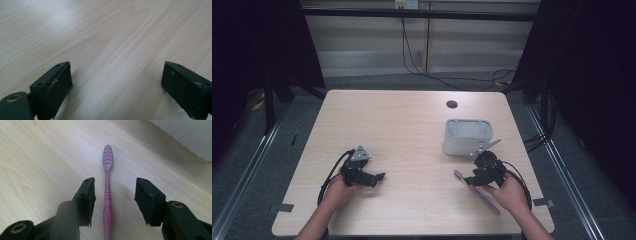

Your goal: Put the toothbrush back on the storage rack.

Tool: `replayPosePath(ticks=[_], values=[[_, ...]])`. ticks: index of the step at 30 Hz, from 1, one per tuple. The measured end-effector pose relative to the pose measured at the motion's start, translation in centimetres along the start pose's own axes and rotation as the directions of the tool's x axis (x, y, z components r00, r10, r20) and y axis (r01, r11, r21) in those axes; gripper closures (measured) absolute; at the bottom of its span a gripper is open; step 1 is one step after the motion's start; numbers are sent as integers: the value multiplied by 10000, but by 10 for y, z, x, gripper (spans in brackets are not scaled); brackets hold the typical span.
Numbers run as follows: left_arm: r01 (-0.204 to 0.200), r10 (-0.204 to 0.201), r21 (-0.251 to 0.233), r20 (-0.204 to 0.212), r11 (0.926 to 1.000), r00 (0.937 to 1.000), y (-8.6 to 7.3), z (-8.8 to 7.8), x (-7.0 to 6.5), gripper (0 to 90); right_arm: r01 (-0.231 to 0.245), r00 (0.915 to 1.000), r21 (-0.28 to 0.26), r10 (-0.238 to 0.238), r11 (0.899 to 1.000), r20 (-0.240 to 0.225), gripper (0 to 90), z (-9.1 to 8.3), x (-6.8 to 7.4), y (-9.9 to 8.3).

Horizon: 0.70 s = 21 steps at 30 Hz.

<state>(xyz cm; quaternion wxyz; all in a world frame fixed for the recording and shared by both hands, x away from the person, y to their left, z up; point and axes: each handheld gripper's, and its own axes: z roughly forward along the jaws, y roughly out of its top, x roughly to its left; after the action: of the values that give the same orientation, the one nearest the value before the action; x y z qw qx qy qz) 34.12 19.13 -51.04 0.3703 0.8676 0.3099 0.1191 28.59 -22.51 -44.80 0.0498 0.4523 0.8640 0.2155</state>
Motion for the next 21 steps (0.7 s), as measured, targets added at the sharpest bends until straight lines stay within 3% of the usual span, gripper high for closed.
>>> replayPosePath(ticks=[21], values=[[4,-4,0,2,10000,10000,0,0,0,92,562,9984,852,-568,9948,44,588,25,4,2]])
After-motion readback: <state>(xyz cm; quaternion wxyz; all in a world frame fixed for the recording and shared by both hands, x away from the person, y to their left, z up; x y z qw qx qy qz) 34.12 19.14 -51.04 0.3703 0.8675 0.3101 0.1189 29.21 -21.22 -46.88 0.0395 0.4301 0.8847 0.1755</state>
